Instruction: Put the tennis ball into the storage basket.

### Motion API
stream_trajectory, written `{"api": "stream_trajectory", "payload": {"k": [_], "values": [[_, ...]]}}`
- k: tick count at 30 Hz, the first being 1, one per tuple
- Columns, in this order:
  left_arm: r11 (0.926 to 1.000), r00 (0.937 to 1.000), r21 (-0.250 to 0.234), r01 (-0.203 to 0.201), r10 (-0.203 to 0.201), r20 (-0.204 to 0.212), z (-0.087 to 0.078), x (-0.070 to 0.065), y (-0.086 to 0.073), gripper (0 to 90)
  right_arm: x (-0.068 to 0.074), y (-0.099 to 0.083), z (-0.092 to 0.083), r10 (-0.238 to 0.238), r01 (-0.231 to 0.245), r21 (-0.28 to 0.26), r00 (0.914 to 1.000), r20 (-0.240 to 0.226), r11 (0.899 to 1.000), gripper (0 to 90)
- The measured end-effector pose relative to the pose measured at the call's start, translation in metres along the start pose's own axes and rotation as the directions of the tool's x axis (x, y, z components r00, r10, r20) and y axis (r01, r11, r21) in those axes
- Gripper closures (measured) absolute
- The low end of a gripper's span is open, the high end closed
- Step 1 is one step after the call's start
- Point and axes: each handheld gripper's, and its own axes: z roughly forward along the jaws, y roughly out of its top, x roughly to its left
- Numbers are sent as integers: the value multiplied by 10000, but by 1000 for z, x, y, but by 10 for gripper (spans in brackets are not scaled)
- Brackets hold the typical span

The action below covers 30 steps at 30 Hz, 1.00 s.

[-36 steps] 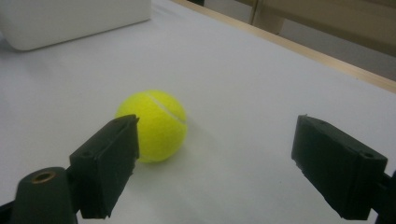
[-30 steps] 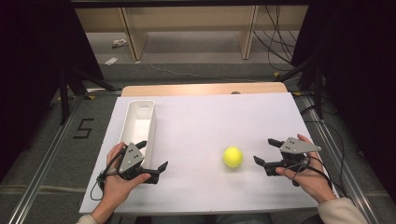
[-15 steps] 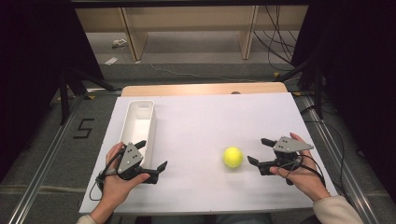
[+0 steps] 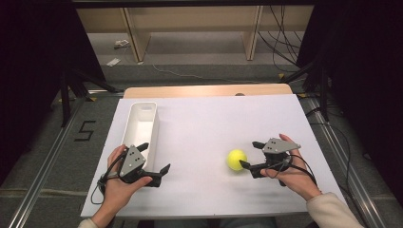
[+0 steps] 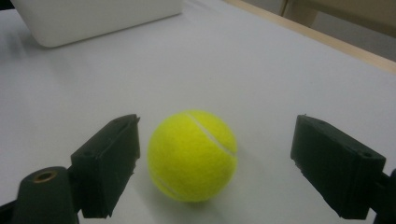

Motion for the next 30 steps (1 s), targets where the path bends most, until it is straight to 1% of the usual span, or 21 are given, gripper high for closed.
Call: {"api": "stream_trajectory", "payload": {"k": [8, 9, 17, 20, 22, 30], "values": [[10000, 10000, -9, -10, 10, -7, -1, 0, 0, 0, 2, 0, 13, -49, 53, 255, 9999, -134, 9997, 163], [10000, 10000, -10, -7, 7, -7, -1, 0, 0, 0, 3, 0, 17, 0, 6, 359, 9999, -170, 9994, 163], [10000, 10000, -25, -2, 2, -10, -1, 0, 0, 0, 4, -1, 27, -3, 18, 606, 9997, -251, 9982, 163], [10000, 10000, -31, 5, -5, -25, -1, 1, 0, 0, 5, -3, 32, -56, 74, 742, 9997, -246, 9972, 163], [10000, 10000, -41, 9, -9, -20, -1, 0, 0, 0, 5, -4, 35, 3, 24, 892, 9995, -303, 9960, 163], [10000, 10000, -32, 2, -2, -3, -1, 0, 0, 0, 6, -5, 41, -22, 70, 1091, 9990, -438, 9940, 161]]}}
